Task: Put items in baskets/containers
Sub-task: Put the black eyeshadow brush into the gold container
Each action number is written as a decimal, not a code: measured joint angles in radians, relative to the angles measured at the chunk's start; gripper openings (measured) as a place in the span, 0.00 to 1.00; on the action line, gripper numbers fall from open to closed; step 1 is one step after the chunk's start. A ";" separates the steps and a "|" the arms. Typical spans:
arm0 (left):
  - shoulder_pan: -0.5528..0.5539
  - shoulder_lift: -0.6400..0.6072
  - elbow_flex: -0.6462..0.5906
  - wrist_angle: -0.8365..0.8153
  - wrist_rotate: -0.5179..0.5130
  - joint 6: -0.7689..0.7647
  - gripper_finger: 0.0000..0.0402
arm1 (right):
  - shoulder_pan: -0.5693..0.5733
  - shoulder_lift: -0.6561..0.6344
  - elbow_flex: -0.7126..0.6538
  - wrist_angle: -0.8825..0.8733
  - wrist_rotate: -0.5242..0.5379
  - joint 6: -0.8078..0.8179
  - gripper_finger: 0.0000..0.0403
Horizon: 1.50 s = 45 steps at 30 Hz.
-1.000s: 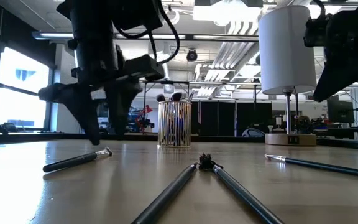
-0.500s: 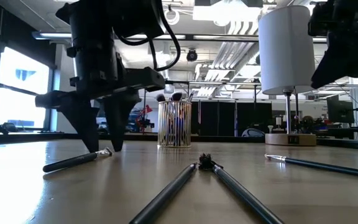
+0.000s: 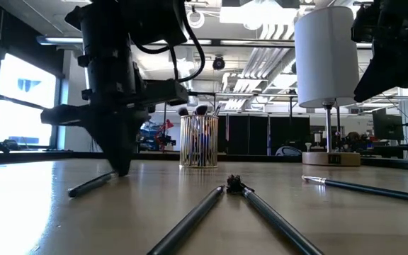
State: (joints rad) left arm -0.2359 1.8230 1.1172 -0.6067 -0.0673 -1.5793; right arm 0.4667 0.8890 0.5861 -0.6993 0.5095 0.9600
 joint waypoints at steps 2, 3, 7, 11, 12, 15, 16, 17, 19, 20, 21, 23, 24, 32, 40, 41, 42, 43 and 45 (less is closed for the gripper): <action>0.000 -0.007 0.006 0.020 -0.013 0.000 0.01 | 0.000 0.000 0.000 0.000 0.000 0.000 0.29; 0.000 -0.010 0.012 0.013 -0.027 0.000 0.01 | 0.000 0.000 0.000 0.000 0.000 0.000 0.29; -0.010 -0.030 0.067 -0.035 -0.126 0.011 0.00 | 0.000 0.000 0.000 -0.017 0.001 0.000 0.29; -0.014 -0.033 0.173 -0.099 -0.255 0.085 0.00 | 0.000 0.001 0.000 -0.030 0.005 0.000 0.29; -0.014 -0.032 0.209 -0.144 -0.295 0.115 0.00 | 0.000 0.001 0.000 -0.029 0.005 0.000 0.29; -0.002 -0.034 0.353 -0.271 -0.433 0.197 0.00 | 0.000 0.001 0.000 -0.030 0.016 0.000 0.29; 0.001 -0.036 0.398 -0.339 -0.496 0.225 0.00 | 0.000 0.001 0.000 -0.030 0.022 0.000 0.29; 0.005 -0.036 0.442 -0.395 -0.561 0.256 0.00 | 0.000 0.001 0.000 -0.030 0.027 0.000 0.29; 0.020 -0.034 0.529 -0.461 -0.702 0.310 0.00 | 0.000 0.001 0.000 -0.029 0.036 0.000 0.29; 0.031 -0.036 0.563 -0.484 -0.766 0.337 0.00 | 0.000 0.001 0.000 -0.030 0.036 0.000 0.29; 0.045 -0.038 0.590 -0.491 -0.819 0.372 0.00 | 0.000 0.001 0.000 -0.029 0.036 0.000 0.29; 0.074 -0.037 0.625 -0.479 -0.902 0.474 0.00 | 0.000 0.001 0.000 -0.029 0.036 0.000 0.29; 0.088 -0.036 0.632 -0.462 -0.938 0.535 0.00 | 0.000 0.001 0.000 -0.029 0.036 0.000 0.29; 0.175 -0.036 0.574 -0.144 -0.936 0.968 0.00 | 0.000 0.001 0.000 -0.029 0.034 0.005 0.29; 0.266 -0.052 0.399 0.259 -0.701 1.241 0.00 | 0.000 0.001 0.000 -0.029 0.031 0.029 0.29; 0.275 -0.062 0.378 0.308 -0.659 1.284 0.00 | 0.000 0.001 0.000 -0.029 0.031 0.030 0.29; 0.285 -0.066 0.359 0.393 -0.604 1.330 0.00 | 0.000 0.001 0.000 -0.028 0.031 0.030 0.29; 0.296 -0.067 0.334 0.488 -0.544 1.370 0.00 | 0.000 0.001 0.000 -0.027 0.031 0.031 0.29; 0.320 -0.091 0.269 0.599 -0.450 1.422 0.00 | 0.000 0.001 0.000 -0.021 0.032 0.052 0.29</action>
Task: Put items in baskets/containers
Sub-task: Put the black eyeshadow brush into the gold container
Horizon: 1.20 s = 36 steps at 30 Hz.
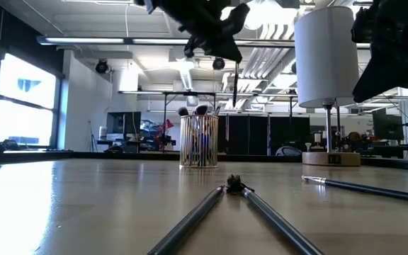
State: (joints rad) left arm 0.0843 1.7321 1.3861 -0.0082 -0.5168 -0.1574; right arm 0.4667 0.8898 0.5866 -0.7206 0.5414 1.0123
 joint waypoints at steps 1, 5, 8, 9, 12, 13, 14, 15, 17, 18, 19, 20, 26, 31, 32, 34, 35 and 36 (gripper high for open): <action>0.013 -0.015 -0.032 0.057 0.045 0.020 0.00 | 0.000 0.000 0.001 0.000 0.003 0.016 0.29; 0.078 -0.094 -0.164 0.226 0.184 0.037 0.00 | 0.000 0.000 0.001 0.000 0.014 0.073 0.29; 0.132 -0.158 -0.280 0.292 0.302 0.044 0.00 | 0.000 0.000 0.001 0.000 0.040 0.118 0.29; 0.148 -0.177 -0.318 0.343 0.351 0.047 0.00 | -0.001 0.000 0.001 0.001 0.056 0.131 0.29; 0.207 -0.261 -0.446 0.484 0.509 0.061 0.00 | -0.001 0.000 0.001 0.017 0.105 0.159 0.29; 0.223 -0.278 -0.480 0.558 0.552 0.074 0.00 | -0.002 0.000 0.001 0.024 0.119 0.162 0.29; 0.240 -0.288 -0.513 0.612 0.583 0.090 0.00 | -0.002 0.000 0.001 0.031 0.132 0.162 0.29; 0.255 -0.294 -0.543 0.661 0.614 0.109 0.00 | -0.002 0.000 0.001 0.044 0.147 0.161 0.29; 0.282 -0.295 -0.595 0.708 0.671 0.162 0.00 | -0.002 0.000 0.001 0.063 0.176 0.161 0.29; 0.294 -0.295 -0.610 0.731 0.699 0.195 0.00 | -0.002 0.000 0.001 0.070 0.191 0.160 0.29; 0.303 -0.296 -0.618 0.756 0.721 0.228 0.00 | -0.002 0.000 0.001 0.080 0.206 0.160 0.29; 0.308 -0.297 -0.622 0.768 0.739 0.256 0.00 | -0.002 0.000 0.001 0.090 0.218 0.159 0.29; 0.308 -0.282 -0.630 0.663 0.771 0.377 0.00 | -0.002 0.000 0.001 0.163 0.277 0.158 0.29; 0.308 -0.268 -0.631 0.561 0.795 0.403 0.00 | -0.002 0.000 0.001 0.204 0.289 0.158 0.29; 0.308 -0.270 -0.629 0.555 0.795 0.414 0.00 | -0.002 0.000 0.001 0.210 0.289 0.158 0.29; 0.308 -0.261 -0.628 0.541 0.790 0.415 0.00 | -0.002 0.000 0.001 0.223 0.283 0.159 0.29; 0.307 -0.252 -0.628 0.531 0.789 0.414 0.00 | -0.002 0.000 0.001 0.224 0.278 0.158 0.29; 0.307 -0.244 -0.629 0.521 0.788 0.405 0.00 | -0.002 0.000 0.001 0.224 0.273 0.158 0.29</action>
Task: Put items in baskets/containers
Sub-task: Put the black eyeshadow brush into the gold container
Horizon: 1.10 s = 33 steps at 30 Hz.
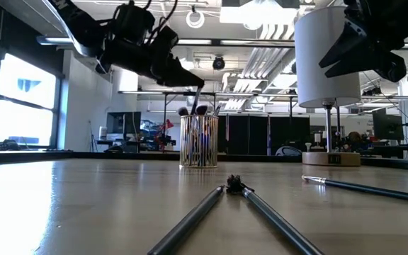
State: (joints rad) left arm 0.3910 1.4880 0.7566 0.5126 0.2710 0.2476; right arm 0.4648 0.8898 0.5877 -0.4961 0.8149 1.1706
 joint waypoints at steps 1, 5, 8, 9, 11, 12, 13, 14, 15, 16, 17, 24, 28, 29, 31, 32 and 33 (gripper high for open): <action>0.001 0.007 -0.001 0.001 0.000 -0.012 0.01 | 0.000 0.000 0.000 0.001 -0.004 0.000 0.29; 0.001 0.020 0.000 0.009 -0.001 -0.043 0.04 | 0.000 0.000 0.000 0.001 -0.012 0.000 0.29; 0.000 0.034 0.000 0.009 0.017 -0.049 0.09 | 0.000 0.000 0.000 0.001 -0.015 -0.005 0.29; -0.003 0.037 0.000 0.007 0.027 -0.059 0.11 | 0.000 0.000 0.000 0.001 -0.018 -0.010 0.29; -0.006 0.037 0.000 0.007 0.030 -0.085 0.17 | 0.000 0.000 0.000 0.001 -0.023 -0.021 0.29; -0.006 0.037 0.001 0.011 0.030 -0.099 0.20 | 0.000 0.000 0.000 0.001 -0.026 -0.024 0.29; -0.007 0.037 0.001 0.012 0.030 -0.110 0.24 | 0.000 0.000 0.000 0.001 -0.030 -0.025 0.29; -0.007 0.037 0.001 0.010 0.028 -0.119 0.28 | 0.000 0.000 0.000 0.001 -0.034 -0.026 0.29; -0.007 0.037 0.001 0.009 0.021 -0.123 0.31 | 0.000 0.000 -0.001 0.001 -0.038 -0.027 0.29; -0.007 0.037 0.001 0.013 0.006 -0.125 0.35 | 0.000 0.000 -0.001 0.001 -0.040 -0.034 0.29; -0.007 0.037 0.002 0.017 -0.003 -0.129 0.38 | 0.000 0.000 -0.001 0.001 -0.041 -0.045 0.29; -0.097 -0.021 0.097 0.004 -0.119 -0.245 0.46 | 0.000 0.000 -0.002 0.000 -0.044 -0.055 0.29; -0.245 -0.045 0.225 -0.217 -0.368 -0.123 0.46 | 0.000 0.000 -0.002 0.000 -0.048 -0.109 0.29; -0.287 -0.045 0.265 -0.310 -0.434 -0.103 0.46 | 0.000 0.000 -0.002 0.000 -0.048 -0.127 0.29; -0.366 -0.044 0.358 -0.483 -0.553 -0.111 0.46 | 0.000 0.000 -0.002 0.000 -0.050 -0.170 0.29; -0.403 -0.045 0.403 -0.560 -0.600 -0.144 0.46 | 0.000 0.000 -0.002 0.000 -0.058 -0.193 0.29; -0.437 -0.047 0.443 -0.634 -0.644 -0.191 0.46 | 0.000 0.000 -0.002 0.000 -0.069 -0.219 0.29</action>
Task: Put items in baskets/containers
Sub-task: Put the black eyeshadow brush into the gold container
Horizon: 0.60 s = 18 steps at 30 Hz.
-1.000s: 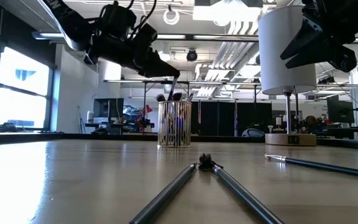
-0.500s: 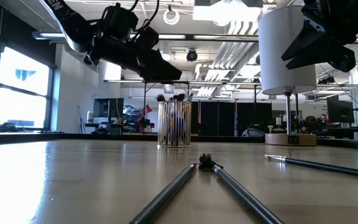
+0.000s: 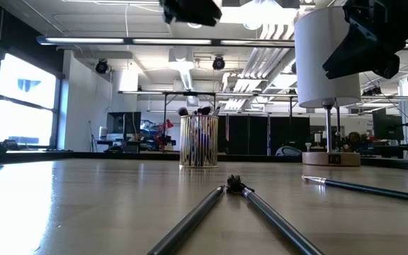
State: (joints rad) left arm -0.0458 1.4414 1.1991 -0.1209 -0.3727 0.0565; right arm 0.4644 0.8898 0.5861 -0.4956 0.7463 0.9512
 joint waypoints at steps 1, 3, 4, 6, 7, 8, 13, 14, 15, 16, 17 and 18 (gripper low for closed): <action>-0.032 0.005 0.033 -0.067 -0.035 -0.065 0.46 | 0.000 0.000 0.000 0.000 -0.013 -0.025 0.29; -0.084 0.032 0.084 -0.152 -0.093 -0.210 0.46 | 0.000 0.000 0.000 0.000 -0.024 -0.071 0.29; -0.106 0.045 0.096 -0.197 -0.110 -0.272 0.46 | 0.000 0.000 0.000 0.000 -0.024 -0.082 0.29; -0.146 0.063 0.107 -0.273 -0.117 -0.381 0.43 | 0.000 0.000 0.000 0.004 -0.019 -0.087 0.29; -0.162 0.069 0.112 -0.297 -0.113 -0.433 0.40 | 0.000 0.000 0.000 0.006 -0.014 -0.083 0.29; -0.176 0.071 0.112 -0.330 -0.107 -0.485 0.37 | 0.000 0.000 0.000 0.007 -0.010 -0.075 0.29; -0.243 0.085 0.048 -0.466 0.021 -0.625 0.09 | -0.005 0.003 0.000 0.096 -0.029 -0.138 0.26; -0.258 0.084 0.026 -0.453 0.042 -0.626 0.04 | -0.009 0.008 0.000 0.145 -0.043 -0.169 0.23; -0.272 0.084 0.001 -0.433 0.047 -0.626 0.03 | -0.013 0.016 0.000 0.192 -0.053 -0.199 0.20; -0.289 0.083 -0.026 -0.428 0.042 -0.630 0.03 | -0.019 0.031 0.000 0.248 -0.055 -0.233 0.15; -0.307 0.075 -0.056 -0.431 0.028 -0.634 0.04 | -0.026 0.050 0.002 0.310 -0.056 -0.269 0.10; -0.327 0.056 -0.088 -0.438 0.015 -0.637 0.03 | -0.031 0.076 0.011 0.357 -0.057 -0.299 0.05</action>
State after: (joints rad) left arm -0.3730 1.4975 1.1114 -0.5591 -0.3577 -0.5805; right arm 0.4331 0.9654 0.5968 -0.1384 0.6895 0.6525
